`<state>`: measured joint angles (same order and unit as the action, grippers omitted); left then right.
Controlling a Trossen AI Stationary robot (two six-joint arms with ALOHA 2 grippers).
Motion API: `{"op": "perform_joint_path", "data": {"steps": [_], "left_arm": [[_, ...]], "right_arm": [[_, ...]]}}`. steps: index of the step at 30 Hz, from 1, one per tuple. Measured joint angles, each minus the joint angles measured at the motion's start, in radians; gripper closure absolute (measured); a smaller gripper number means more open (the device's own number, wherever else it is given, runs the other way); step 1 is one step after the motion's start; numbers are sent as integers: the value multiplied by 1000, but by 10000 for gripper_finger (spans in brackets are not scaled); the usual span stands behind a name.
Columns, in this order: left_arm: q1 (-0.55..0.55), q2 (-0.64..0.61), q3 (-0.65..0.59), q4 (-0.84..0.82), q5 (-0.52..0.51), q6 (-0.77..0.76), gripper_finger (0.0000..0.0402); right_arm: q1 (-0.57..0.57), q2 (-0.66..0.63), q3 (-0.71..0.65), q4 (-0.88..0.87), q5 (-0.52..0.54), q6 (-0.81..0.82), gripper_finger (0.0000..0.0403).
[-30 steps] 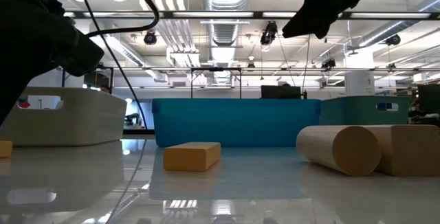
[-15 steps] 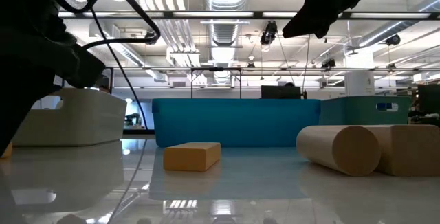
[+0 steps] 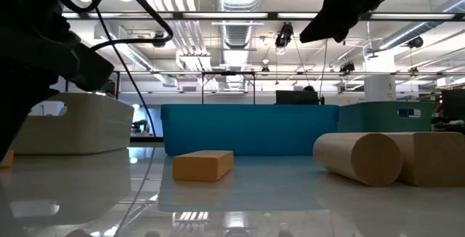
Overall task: Sort & place blocks by color
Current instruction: Put the yellow block into the blue bin
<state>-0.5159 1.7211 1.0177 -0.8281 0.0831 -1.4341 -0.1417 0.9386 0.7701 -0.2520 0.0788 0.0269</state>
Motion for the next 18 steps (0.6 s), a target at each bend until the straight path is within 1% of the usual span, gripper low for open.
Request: {"op": "perform_joint_path", "data": {"steps": [2,4,6,9,11,12,14,16,18], "left_arm": [[0,-18,10,-2,-56,28,286],[0,-48,29,5,-133,84,286],[1,-84,48,21,-234,201,286],[0,-143,59,140,-429,454,286],[7,-184,55,293,-550,675,286],[11,-202,47,376,-589,793,286],[32,-234,20,543,-613,1011,286],[52,-260,-11,711,-613,1201,286],[72,-286,-45,843,-615,1358,286]], "right_arm": [[0,0,-13,7,-7,-2,318],[0,0,-34,31,-9,-2,321],[0,0,-63,82,-41,-11,324],[0,2,-120,225,-148,-39,328],[0,19,-164,396,-243,-32,328],[0,32,-186,481,-287,-24,326],[10,67,-219,645,-339,-14,317],[22,105,-233,760,-346,-13,303],[38,151,-232,857,-347,-15,286]]}}
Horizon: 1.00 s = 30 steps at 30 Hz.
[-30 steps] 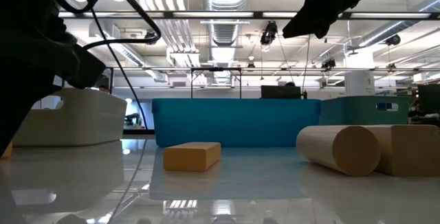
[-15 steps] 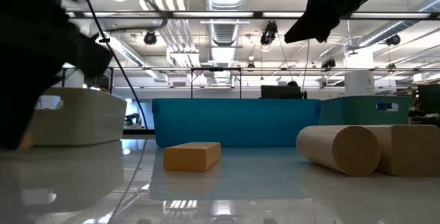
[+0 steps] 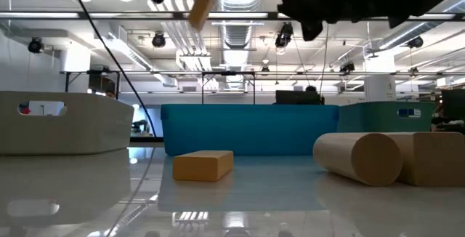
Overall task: Sort & place blocks by color
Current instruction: Put the yellow block into the blue bin
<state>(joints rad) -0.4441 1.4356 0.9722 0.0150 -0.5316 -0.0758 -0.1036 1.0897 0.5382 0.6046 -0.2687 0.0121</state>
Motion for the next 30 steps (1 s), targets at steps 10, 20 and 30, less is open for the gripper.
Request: {"op": "perform_joint_path", "data": {"steps": [10,20,30], "left_arm": [[107,-38,-179,540,14,266,286],[149,-45,-189,600,9,240,286],[173,-48,-189,608,-1,246,286]], "right_arm": [[85,209,126,114,9,-151,202],[86,334,230,107,6,-144,191],[86,315,238,102,12,-117,203]]}}
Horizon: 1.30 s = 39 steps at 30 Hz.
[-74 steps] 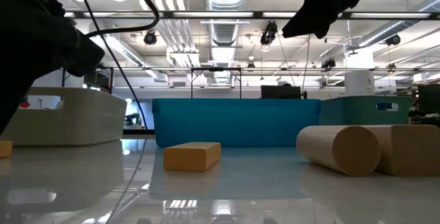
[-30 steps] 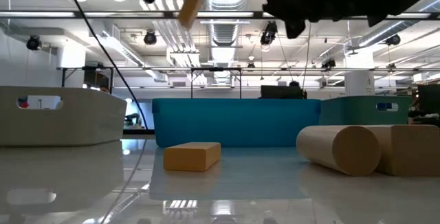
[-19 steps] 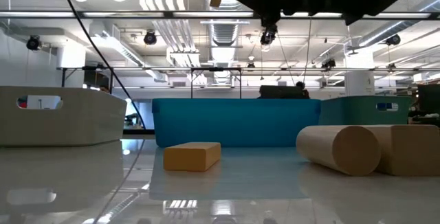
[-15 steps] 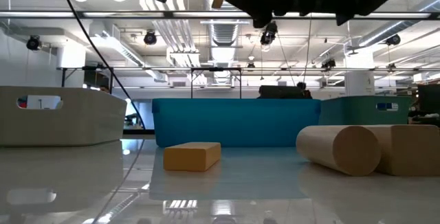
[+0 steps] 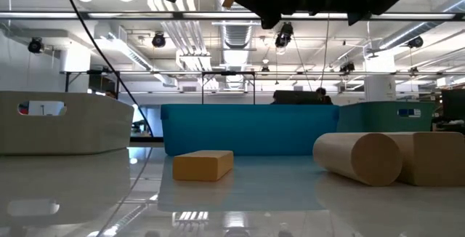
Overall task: Sort & place blocks by color
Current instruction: Put the yellow block into the blue bin
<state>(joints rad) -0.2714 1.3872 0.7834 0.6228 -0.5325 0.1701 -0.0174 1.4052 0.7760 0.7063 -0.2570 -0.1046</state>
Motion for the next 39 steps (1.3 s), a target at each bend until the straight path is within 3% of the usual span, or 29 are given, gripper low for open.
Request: {"op": "perform_joint_path", "data": {"steps": [16,23,28,33,39], "left_arm": [[22,1,6,24,4,2,286],[22,2,2,16,4,5,263],[22,1,1,15,4,-11,254],[22,-45,0,-57,4,-6,251],[22,-162,-2,-210,-1,-7,250]], "right_arm": [[-3,32,66,-50,2,-46,211],[-3,31,84,-93,23,-73,280],[-3,31,92,-140,32,-80,280],[-3,29,162,-333,53,-82,280],[-6,29,305,-767,114,-106,280]]}}
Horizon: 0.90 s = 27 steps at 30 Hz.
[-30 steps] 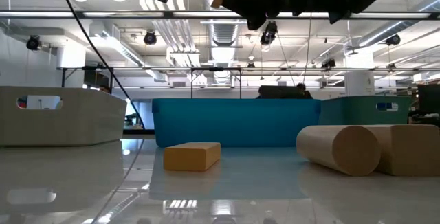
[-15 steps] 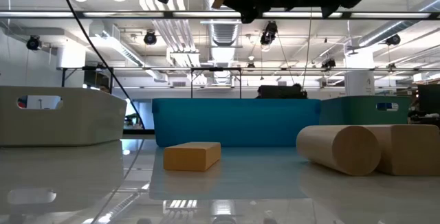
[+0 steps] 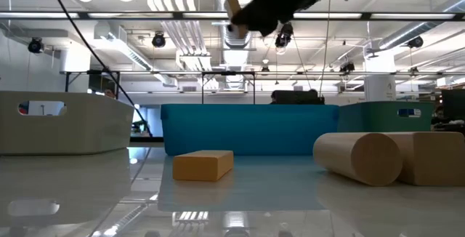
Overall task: Sort & place blocks by color
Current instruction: Put the yellow block into the blue bin
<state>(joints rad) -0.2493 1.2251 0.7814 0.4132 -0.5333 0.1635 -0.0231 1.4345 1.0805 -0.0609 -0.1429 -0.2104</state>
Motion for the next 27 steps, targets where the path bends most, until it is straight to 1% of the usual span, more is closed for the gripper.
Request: {"op": "perform_joint_path", "data": {"steps": [5,9,12,16,18,20,22,27], "left_arm": [[0,-96,-2,-116,-39,4,249],[0,-139,-2,-179,-48,5,249],[0,-152,-3,-196,-49,2,249],[0,-158,-3,-200,-49,0,249],[-1,-160,-3,-209,-49,-4,249],[-1,-161,-3,-213,-49,-24,249],[-1,-162,-3,-225,-49,-26,249],[-4,-163,-3,-229,-49,-28,249]], "right_arm": [[-30,34,133,-368,13,34,280],[-60,97,203,-554,12,53,280],[-92,169,232,-619,13,52,280],[-135,279,264,-640,21,34,280],[-153,326,283,-648,64,34,280],[-164,370,300,-662,134,34,280],[-171,403,310,-680,199,34,267],[-174,431,326,-702,196,23,211]]}}
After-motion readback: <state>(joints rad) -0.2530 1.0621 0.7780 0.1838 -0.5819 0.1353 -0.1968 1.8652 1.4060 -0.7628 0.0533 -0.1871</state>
